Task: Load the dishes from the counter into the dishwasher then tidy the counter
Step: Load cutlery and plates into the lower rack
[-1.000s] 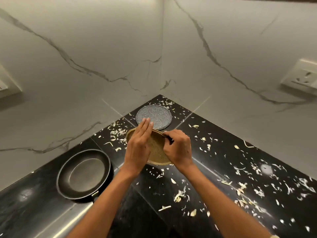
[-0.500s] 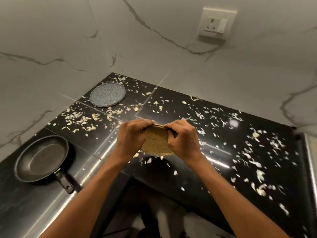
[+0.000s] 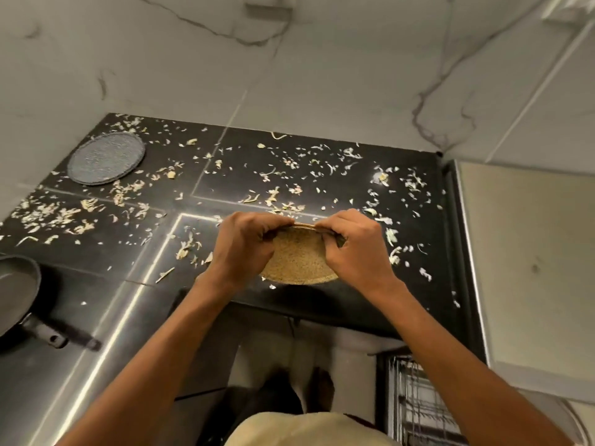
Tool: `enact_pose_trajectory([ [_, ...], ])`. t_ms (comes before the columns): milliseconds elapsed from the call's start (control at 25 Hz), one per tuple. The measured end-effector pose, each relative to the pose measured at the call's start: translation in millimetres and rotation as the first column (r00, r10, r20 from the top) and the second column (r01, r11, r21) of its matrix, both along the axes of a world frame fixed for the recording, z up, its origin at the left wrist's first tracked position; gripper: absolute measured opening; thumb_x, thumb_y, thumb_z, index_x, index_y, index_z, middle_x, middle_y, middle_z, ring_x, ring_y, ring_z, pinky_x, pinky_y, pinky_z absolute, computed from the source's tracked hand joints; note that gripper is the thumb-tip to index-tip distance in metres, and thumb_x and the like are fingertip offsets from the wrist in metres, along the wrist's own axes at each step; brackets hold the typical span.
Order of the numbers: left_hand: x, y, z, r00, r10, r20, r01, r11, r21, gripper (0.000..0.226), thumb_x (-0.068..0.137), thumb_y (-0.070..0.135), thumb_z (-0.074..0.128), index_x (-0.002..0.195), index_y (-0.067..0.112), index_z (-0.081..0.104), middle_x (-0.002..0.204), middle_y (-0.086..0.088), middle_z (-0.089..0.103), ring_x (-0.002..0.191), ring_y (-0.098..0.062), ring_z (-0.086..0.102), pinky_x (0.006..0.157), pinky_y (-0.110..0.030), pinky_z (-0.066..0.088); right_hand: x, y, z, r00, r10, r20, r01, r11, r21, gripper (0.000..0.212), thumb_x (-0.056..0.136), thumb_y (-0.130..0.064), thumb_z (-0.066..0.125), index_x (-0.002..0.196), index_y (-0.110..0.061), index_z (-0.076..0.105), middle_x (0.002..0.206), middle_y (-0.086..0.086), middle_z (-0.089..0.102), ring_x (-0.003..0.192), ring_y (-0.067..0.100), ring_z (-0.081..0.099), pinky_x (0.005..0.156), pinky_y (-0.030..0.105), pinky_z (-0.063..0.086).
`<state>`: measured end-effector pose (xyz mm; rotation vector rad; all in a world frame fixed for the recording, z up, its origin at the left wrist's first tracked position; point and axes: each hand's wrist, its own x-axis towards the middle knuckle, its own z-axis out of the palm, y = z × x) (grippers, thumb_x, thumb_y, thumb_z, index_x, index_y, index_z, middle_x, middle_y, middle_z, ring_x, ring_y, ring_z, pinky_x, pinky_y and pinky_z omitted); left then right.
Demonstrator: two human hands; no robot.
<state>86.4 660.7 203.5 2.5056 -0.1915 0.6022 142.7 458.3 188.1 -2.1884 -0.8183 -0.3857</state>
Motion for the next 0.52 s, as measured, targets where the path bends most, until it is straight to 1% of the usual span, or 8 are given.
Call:
enact_pose_trajectory([
  [160,1.9,-35.9,4.1,0.987,-0.157,0.041,0.156,0.987,0.024,0.043,0.070,-0.012,0.062,0.102,0.013,0.078,0.093,-0.003,0.077,0.082,-0.016,0.074,0.068,-0.034,0.062,-23.3,-43.0,0.8,0.992,-0.125,0.018,0.124,0.992,0.017,0.020,0.079,0.003,0.072,0.095,-0.007,0.079,0.087,0.002,0.074,0.083,0.017,0.065,0.076,0.035,0.055],
  [280,-2.0,-59.2,3.7,0.964,-0.262,0.054,0.261,0.965,0.023,0.038,0.074,-0.013,0.071,0.100,0.013,0.079,0.092,-0.002,0.077,0.080,-0.014,0.074,0.066,-0.033,0.061,-47.4,-69.1,-0.6,0.973,-0.226,0.049,0.225,0.974,0.025,0.021,0.078,0.003,0.074,0.096,-0.007,0.079,0.088,0.002,0.074,0.083,0.017,0.065,0.075,0.036,0.055],
  [400,-18.3,-84.5,0.5,0.933,-0.346,0.099,0.346,0.938,0.012,0.034,0.077,-0.011,0.073,0.097,0.015,0.079,0.091,0.001,0.077,0.078,-0.013,0.074,0.063,-0.030,0.061,-85.5,-95.5,-4.0,0.939,-0.321,0.121,0.318,0.947,0.046,0.023,0.075,0.008,0.074,0.093,-0.004,0.079,0.086,0.004,0.074,0.077,0.021,0.064,0.070,0.038,0.055],
  [520,-41.6,-111.9,-4.0,0.909,-0.400,0.112,0.398,0.916,0.042,0.033,0.077,-0.006,0.075,0.099,0.018,0.079,0.090,0.003,0.077,0.074,-0.013,0.074,0.062,-0.023,0.058,-121.3,-123.8,-10.8,0.897,-0.394,0.201,0.384,0.919,0.088,0.020,0.078,0.010,0.071,0.092,-0.001,0.078,0.087,0.006,0.075,0.074,0.023,0.064,0.068,0.036,0.054],
])
